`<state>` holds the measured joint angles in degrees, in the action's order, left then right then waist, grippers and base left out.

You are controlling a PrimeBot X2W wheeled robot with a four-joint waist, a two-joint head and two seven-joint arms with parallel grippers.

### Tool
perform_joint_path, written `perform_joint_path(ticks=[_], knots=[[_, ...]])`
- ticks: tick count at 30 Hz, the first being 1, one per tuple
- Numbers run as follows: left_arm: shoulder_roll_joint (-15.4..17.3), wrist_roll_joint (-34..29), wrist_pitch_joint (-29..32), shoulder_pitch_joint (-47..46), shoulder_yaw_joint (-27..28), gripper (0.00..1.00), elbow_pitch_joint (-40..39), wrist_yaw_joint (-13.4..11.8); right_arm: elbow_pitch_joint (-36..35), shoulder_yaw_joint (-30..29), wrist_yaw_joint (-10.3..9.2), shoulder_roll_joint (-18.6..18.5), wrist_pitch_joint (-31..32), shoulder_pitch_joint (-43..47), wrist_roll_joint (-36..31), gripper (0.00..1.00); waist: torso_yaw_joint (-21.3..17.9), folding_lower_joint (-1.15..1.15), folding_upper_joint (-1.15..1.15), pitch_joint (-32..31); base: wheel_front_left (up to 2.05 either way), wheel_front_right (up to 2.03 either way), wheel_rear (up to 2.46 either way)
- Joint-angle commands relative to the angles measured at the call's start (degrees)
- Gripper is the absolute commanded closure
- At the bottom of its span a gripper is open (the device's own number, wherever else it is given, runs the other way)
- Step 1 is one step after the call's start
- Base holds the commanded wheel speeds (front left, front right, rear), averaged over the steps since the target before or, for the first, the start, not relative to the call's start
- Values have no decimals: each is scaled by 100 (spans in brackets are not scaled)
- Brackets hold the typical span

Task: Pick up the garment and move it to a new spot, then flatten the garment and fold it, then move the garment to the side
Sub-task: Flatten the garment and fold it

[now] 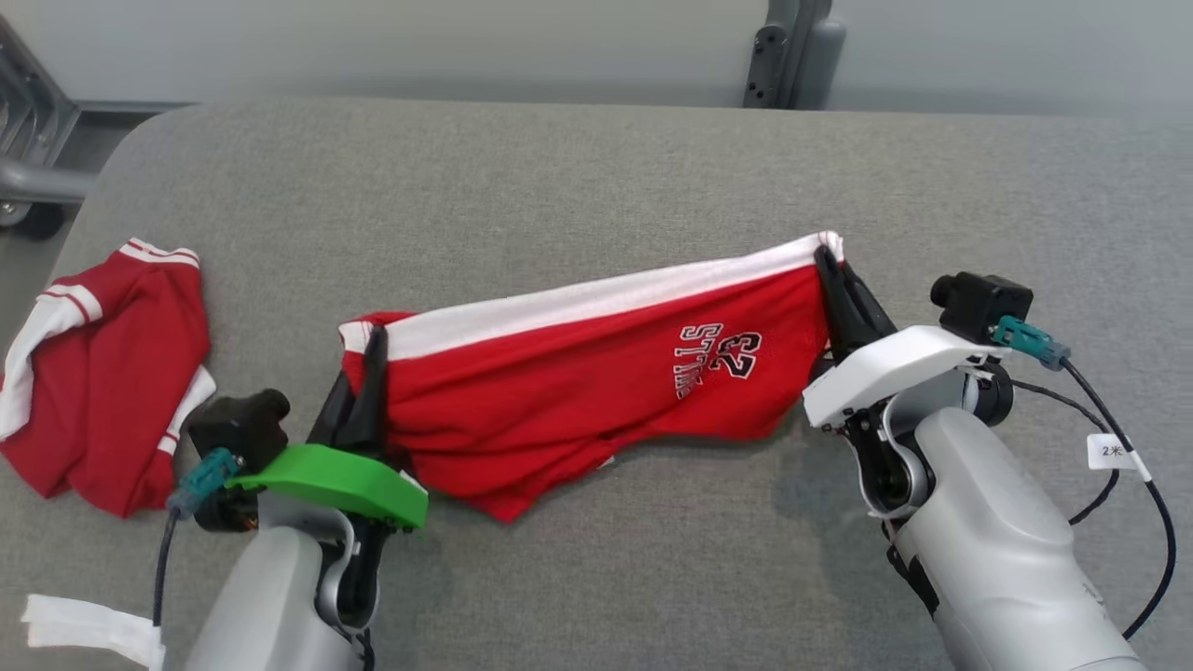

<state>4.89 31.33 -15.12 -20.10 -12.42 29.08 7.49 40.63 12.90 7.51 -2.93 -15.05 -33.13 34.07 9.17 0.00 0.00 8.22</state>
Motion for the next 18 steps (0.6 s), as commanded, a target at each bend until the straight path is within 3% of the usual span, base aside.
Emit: perform_joint_path(ticks=[1,10,18], knots=[[148,-39,-4,-152,-12,100,-45,-2,-170,-85,-5,-31,-19,93,-45,100,-383,0,0,-382,0,0,0],[790,418,279,-1120,-368,100,-299,-5,-1175,-254,-6,-88,-18,-175,-97,100,-1160,0,0,-777,0,0,0],[1147,653,780,-2391,-440,100,-344,-6,-1272,-198,-7,-291,-18,-1145,-149,100,-1450,0,0,-116,0,0,0]])
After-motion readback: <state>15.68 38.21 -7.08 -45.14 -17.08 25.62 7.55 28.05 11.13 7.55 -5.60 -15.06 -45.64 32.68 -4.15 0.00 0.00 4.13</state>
